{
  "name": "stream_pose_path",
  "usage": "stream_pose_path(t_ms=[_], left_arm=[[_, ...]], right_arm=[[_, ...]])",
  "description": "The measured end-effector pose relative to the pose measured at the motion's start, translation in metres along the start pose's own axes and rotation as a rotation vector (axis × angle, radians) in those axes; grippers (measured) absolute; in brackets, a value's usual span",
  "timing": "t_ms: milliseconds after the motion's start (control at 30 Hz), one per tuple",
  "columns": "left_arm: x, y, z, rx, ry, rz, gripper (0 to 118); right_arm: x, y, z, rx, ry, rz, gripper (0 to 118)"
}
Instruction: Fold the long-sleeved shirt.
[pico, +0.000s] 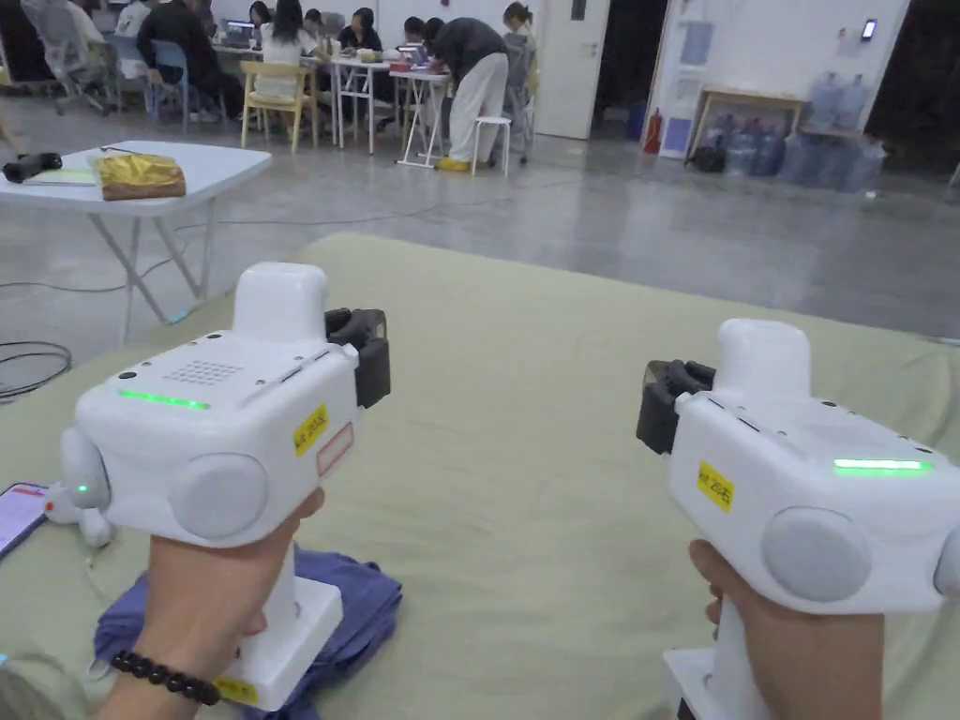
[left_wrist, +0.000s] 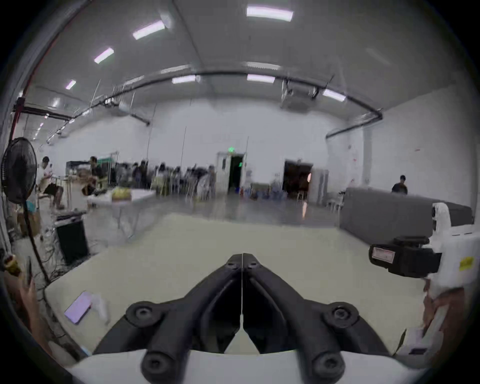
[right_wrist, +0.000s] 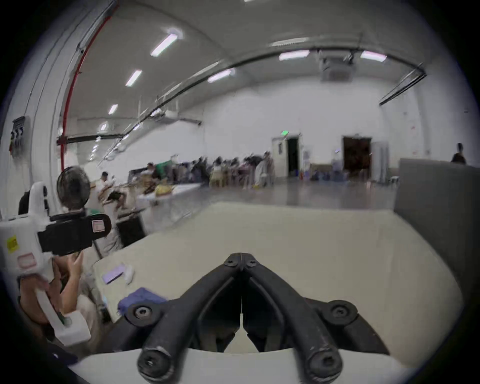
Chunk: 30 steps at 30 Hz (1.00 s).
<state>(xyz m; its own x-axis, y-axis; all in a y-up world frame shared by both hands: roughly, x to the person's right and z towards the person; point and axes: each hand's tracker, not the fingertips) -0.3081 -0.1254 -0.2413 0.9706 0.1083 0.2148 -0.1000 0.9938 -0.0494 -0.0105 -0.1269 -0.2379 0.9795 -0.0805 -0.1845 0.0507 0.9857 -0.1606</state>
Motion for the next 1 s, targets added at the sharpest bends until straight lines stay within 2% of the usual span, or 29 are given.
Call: stream_pose_path(t_ms=[100,200,233,300,400,500,600,667,800,1000], left_arm=[[0.047,0.006,-0.013,0.056,0.001,-0.096,0],[0.095,-0.011,-0.007,0.119,-0.009,-0.119,0],[0.102,-0.024,-0.005,0.131,-0.005,-0.121,0],[0.123,-0.046,0.003,0.114,-0.003,-0.119,0],[0.135,-0.082,0.015,0.093,0.009,-0.115,0],[0.141,-0.11,0.028,0.055,0.019,-0.065,0],[0.143,-0.134,0.028,0.034,0.033,-0.116,0],[0.147,-0.145,0.03,0.032,0.018,-0.157,0],[0.155,-0.155,0.029,0.032,-0.003,-0.186,0],[0.152,-0.164,0.021,-0.021,0.01,-0.148,0]], right_arm=[[0.039,0.016,0.036,0.099,-0.119,0.032,0],[0.081,0.007,0.071,0.23,-0.11,0.049,1],[0.091,0.001,0.085,0.234,-0.188,0.019,1],[0.109,-0.015,0.105,0.253,-0.271,0.008,1],[0.129,-0.042,0.129,0.231,-0.374,0.086,1],[0.142,-0.072,0.147,0.212,-0.48,0.123,1],[0.149,-0.101,0.157,0.229,-0.524,0.063,1],[0.152,-0.112,0.157,0.218,-0.519,0.048,1],[0.15,-0.126,0.148,0.182,-0.529,0.083,1],[0.144,-0.129,0.143,0.155,-0.524,0.099,1]])
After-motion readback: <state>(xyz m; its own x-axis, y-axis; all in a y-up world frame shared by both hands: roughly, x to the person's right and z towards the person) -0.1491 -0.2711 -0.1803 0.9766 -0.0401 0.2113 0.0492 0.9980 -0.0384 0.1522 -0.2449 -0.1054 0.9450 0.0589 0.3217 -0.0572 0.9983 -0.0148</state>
